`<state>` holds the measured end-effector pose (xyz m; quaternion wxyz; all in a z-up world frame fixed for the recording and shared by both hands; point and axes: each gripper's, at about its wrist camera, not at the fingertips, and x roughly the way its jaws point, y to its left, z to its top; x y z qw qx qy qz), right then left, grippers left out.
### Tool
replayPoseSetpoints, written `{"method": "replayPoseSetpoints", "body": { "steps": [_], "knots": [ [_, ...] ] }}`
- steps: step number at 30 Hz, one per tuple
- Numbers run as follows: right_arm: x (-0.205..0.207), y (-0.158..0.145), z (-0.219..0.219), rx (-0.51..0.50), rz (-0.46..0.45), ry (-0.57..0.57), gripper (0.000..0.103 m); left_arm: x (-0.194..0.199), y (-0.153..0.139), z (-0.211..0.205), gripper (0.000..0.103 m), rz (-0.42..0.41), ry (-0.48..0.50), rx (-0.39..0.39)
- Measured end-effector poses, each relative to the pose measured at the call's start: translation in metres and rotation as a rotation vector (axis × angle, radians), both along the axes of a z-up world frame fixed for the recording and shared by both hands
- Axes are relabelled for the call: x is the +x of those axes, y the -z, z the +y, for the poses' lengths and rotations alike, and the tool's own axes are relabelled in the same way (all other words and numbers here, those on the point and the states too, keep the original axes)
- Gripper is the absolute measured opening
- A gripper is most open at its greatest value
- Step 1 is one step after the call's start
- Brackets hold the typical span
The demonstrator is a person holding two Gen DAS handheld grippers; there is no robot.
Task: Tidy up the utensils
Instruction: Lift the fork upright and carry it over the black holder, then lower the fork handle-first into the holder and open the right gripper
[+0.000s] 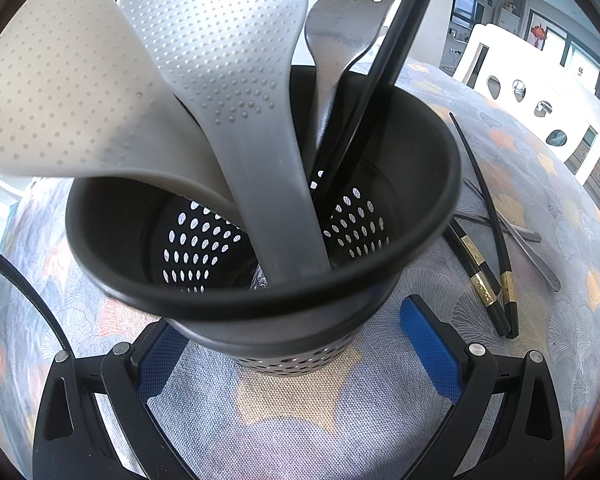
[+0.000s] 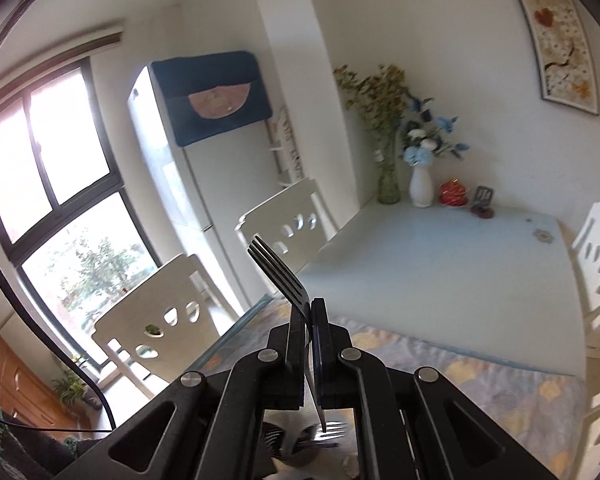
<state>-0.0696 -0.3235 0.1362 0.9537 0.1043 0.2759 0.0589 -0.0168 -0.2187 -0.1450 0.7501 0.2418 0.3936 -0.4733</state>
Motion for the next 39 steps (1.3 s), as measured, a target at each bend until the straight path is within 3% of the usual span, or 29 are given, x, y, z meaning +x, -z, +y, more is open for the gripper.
{"method": "replayPoseSetpoints", "body": {
  "steps": [8,22,31,39],
  "knots": [
    [0.027,0.035,0.024,0.013,0.083,-0.099,0.003,0.000,0.000,0.000,0.101,0.000,0.000,0.000],
    [0.048,0.097,0.032,0.067,0.273,-0.129,0.004,-0.001,0.000,-0.001,0.101,-0.001,0.000,0.001],
    [0.036,0.097,0.023,0.088,0.312,-0.120,0.008,-0.001,0.000,-0.001,0.101,-0.001,0.000,0.001],
    [0.037,0.095,0.024,0.084,0.335,-0.126,0.021,-0.001,0.001,-0.003,0.101,-0.001,0.000,0.001]
  ]
}}
